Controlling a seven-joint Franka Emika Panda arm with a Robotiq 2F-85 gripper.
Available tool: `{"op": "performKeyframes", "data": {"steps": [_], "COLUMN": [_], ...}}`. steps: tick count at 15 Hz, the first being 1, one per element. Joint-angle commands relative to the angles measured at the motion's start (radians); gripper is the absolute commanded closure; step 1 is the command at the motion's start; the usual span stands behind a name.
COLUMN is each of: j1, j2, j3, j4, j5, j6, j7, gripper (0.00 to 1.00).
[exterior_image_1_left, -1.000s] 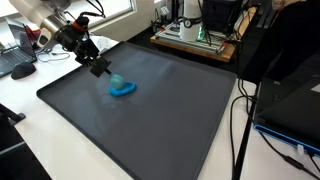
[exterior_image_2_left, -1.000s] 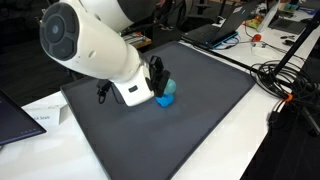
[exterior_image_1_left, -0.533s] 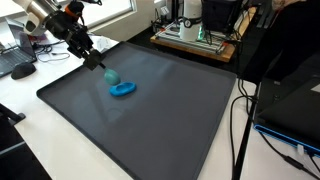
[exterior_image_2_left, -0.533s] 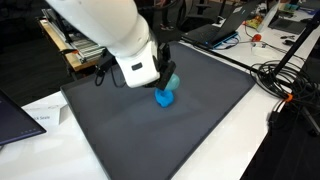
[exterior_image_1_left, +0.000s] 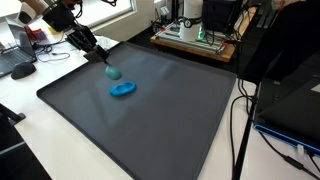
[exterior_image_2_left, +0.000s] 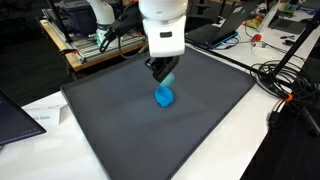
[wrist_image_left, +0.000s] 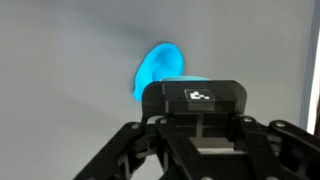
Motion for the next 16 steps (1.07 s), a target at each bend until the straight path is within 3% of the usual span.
{"op": "performKeyframes", "data": {"steps": [1,8,16], "j1": [0.068,0.146,0.152], "j2": [-0.024,-0.13,-0.282], "j3": [-0.028,-0.03,-0.037], "j4": [0.021,-0.174,-0.489], "j5": [-0.111,-0.203,-0.191], "j6": [-0.038,0.207,0.419], "j7": [0.08,0.158,0.227], "gripper": [0.78,0.78,0.78]}}
